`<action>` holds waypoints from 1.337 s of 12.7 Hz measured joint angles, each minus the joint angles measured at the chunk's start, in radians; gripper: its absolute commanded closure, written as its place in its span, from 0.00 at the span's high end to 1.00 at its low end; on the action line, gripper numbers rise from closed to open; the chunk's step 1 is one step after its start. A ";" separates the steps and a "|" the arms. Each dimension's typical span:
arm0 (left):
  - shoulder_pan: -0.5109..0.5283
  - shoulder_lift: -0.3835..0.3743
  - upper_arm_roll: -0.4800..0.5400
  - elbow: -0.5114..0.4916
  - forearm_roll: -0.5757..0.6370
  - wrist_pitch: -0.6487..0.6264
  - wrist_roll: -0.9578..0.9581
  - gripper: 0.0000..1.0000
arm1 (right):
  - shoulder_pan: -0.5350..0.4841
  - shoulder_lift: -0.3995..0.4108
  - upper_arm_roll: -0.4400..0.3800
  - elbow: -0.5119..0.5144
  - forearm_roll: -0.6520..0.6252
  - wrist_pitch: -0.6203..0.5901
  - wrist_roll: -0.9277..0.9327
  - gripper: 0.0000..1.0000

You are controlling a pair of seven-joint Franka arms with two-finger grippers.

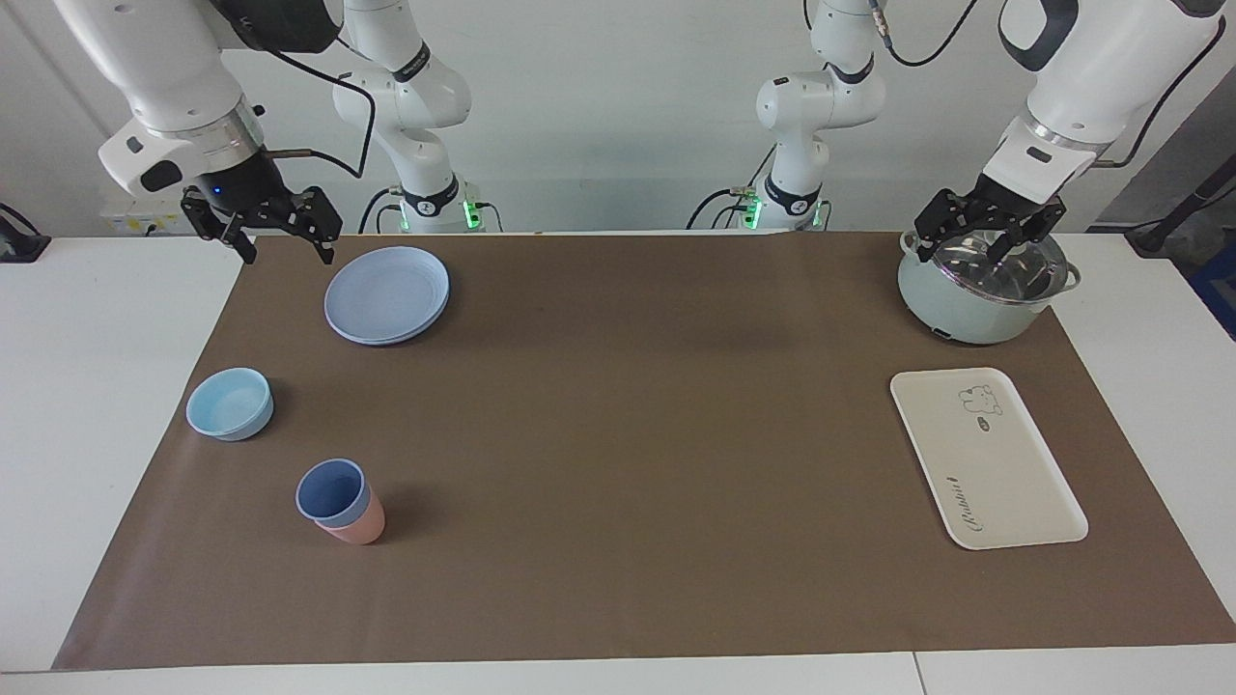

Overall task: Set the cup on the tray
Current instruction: 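Move the right gripper toward the nested pink and blue cups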

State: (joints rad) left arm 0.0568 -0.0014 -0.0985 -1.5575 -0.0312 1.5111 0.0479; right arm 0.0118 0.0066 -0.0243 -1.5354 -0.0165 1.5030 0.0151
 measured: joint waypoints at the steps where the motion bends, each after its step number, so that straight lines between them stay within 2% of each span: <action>1: 0.000 0.000 0.000 0.000 0.000 0.000 0.000 1.00 | 0.000 0.000 0.000 0.000 -0.001 0.000 0.000 1.00; 7: 0.002 -0.001 0.004 0.000 0.000 0.000 0.000 1.00 | -0.011 -0.002 -0.003 -0.001 -0.001 0.014 -0.007 1.00; 10: 0.002 -0.001 0.004 -0.001 0.000 0.000 0.000 1.00 | -0.022 -0.008 -0.005 -0.024 0.030 0.112 -0.054 1.00; 12: 0.002 -0.001 0.004 -0.001 0.000 0.000 0.000 1.00 | -0.049 -0.006 -0.005 -0.091 0.052 0.256 -0.227 1.00; 14: 0.002 -0.001 0.004 -0.001 0.000 0.000 0.000 1.00 | -0.080 0.022 -0.007 -0.158 0.128 0.405 -0.417 1.00; 17: 0.002 -0.001 0.004 -0.001 0.000 0.000 0.000 1.00 | -0.127 0.120 -0.008 -0.198 0.287 0.587 -0.777 1.00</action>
State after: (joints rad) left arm 0.0585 -0.0022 -0.0947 -1.5584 -0.0314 1.5111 0.0479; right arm -0.1157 0.1266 -0.0327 -1.7329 0.2708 2.0900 -0.7618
